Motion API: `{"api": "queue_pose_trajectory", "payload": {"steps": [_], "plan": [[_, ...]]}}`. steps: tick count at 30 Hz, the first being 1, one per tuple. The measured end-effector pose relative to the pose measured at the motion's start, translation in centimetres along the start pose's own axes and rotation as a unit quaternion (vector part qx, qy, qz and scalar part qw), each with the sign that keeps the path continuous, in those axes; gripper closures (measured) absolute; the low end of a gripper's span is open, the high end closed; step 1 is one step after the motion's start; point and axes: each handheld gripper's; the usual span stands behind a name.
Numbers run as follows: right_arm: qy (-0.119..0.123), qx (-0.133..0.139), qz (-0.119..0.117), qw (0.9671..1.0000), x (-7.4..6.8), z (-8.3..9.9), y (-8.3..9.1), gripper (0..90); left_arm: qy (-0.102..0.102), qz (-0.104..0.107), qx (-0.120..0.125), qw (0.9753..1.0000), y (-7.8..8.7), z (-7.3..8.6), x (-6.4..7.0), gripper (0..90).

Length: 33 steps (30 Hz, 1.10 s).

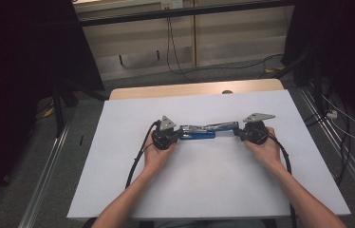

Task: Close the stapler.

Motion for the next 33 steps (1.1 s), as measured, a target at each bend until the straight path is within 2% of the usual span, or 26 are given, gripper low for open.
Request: {"api": "queue_pose_trajectory", "payload": {"steps": [23, 26, 33], "plan": [[0.001, 0.027, -0.003, 0.9996, -0.37, -0.24, -0.17, 90.0, 0.002, 0.002, 0.001, 1.0000, 0.02, 0.05, -0.06, 90.0], [0.000, 0.029, -0.004, 0.9996, -0.38, -0.24, -0.17, 90.0, -0.004, 0.000, -0.002, 1.0000, 0.09, 0.06, -0.20, 90.0], [-0.009, 0.041, -0.009, 0.9991, -0.37, -0.32, 0.06, 90.0, 0.005, 0.004, 0.001, 1.0000, 0.09, 0.12, -0.22, 90.0]]}}
Point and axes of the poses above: each handheld gripper's, and its own axes: y roughly backward along the jaws, z roughly out of its underside, x roughly to its right, and after that the axes turned 8 degrees about -y, right-handed
